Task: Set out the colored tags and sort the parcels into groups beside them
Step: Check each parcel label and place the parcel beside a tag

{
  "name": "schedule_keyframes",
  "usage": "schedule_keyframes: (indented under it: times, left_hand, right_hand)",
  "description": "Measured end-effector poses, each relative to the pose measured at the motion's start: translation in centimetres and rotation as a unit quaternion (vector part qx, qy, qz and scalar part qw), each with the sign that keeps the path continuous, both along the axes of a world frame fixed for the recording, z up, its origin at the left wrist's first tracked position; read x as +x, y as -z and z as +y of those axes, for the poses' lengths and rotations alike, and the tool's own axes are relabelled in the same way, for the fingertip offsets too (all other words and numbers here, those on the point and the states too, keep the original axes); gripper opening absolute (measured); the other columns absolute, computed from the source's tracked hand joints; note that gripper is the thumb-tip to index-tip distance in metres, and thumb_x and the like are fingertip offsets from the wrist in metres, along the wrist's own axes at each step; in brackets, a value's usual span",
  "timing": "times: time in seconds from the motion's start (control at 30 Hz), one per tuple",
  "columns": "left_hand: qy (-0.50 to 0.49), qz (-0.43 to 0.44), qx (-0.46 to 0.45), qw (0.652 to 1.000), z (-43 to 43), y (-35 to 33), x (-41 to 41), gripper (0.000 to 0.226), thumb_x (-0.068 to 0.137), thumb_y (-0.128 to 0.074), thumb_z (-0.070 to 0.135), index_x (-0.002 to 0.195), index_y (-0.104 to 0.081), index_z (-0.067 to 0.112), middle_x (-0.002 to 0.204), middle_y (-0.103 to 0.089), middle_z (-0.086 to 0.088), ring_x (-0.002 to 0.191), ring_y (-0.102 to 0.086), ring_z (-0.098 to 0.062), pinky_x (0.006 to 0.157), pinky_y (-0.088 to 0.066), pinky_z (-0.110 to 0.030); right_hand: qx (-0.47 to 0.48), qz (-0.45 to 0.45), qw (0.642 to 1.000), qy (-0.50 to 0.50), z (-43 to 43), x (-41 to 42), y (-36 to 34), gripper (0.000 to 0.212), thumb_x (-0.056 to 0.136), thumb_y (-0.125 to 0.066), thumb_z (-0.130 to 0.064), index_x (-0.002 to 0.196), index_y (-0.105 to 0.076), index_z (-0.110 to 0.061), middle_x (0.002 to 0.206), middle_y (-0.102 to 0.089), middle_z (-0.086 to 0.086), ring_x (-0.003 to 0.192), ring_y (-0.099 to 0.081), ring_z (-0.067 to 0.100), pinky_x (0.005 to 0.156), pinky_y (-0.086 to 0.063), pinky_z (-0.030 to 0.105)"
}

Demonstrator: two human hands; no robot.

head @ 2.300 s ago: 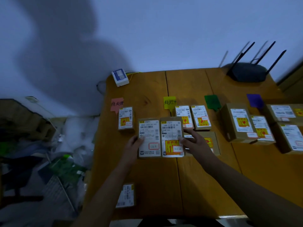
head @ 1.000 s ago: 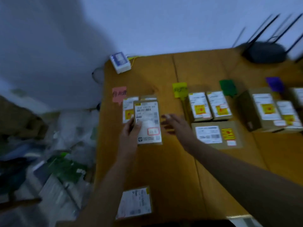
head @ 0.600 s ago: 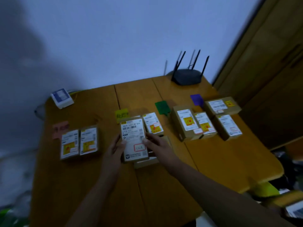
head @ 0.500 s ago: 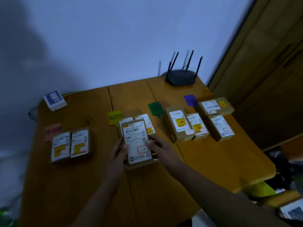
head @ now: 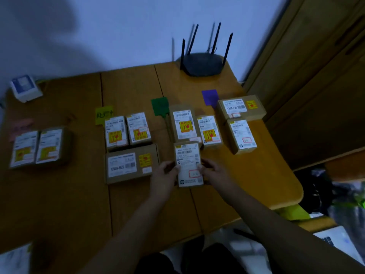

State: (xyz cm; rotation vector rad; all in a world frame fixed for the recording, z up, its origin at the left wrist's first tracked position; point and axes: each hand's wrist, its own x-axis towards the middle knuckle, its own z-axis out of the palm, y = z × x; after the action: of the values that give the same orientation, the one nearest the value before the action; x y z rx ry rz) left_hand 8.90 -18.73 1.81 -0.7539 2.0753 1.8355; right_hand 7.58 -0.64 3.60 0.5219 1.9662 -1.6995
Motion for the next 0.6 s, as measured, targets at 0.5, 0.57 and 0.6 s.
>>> schedule_keyframes:
  times: [0.5, 0.57, 0.6]
  left_hand:
    - [-0.074, -0.076, -0.002, 0.994, 5.9, 5.3, -1.1, 0.028, 0.099, -0.068, 0.018, 0.125, -0.064, 0.010, 0.100, -0.074, 0.001, 0.090, -0.074, -0.016, 0.060, -0.058, -0.024]
    - [-0.080, -0.067, -0.006, 0.995, 6.1, 5.1, -1.2, 0.033, 0.099, -0.067, 0.018, 0.131, -0.062, 0.011, 0.110, -0.073, -0.003, 0.099, -0.073, -0.021, 0.064, -0.056, -0.023]
    - [-0.083, -0.061, -0.011, 0.995, 5.9, 4.8, -1.2, 0.036, 0.099, -0.067, 0.018, 0.133, -0.061, 0.012, 0.115, -0.072, -0.003, 0.103, -0.072, -0.021, 0.066, -0.055, -0.022]
  right_hand:
    - [0.081, -0.019, 0.994, -0.078, 4.2, -2.6, 6.8, 0.045, 0.106, -0.059, -0.028, 0.147, -0.054, -0.010, 0.128, -0.070, 0.009, 0.086, -0.073, 0.003, 0.068, -0.059, 0.018]
    - [0.102, 0.029, 0.993, -0.058, 4.3, -2.4, 6.4, 0.042, 0.104, -0.063, -0.026, 0.143, -0.057, -0.012, 0.118, -0.068, 0.002, 0.079, -0.069, -0.002, 0.056, -0.053, 0.009]
    - [0.139, 0.072, 0.987, -0.047, 4.2, -2.3, 6.1, 0.040, 0.102, -0.066, -0.026, 0.140, -0.060, -0.014, 0.113, -0.067, 0.000, 0.082, -0.068, 0.002, 0.055, -0.051, 0.007]
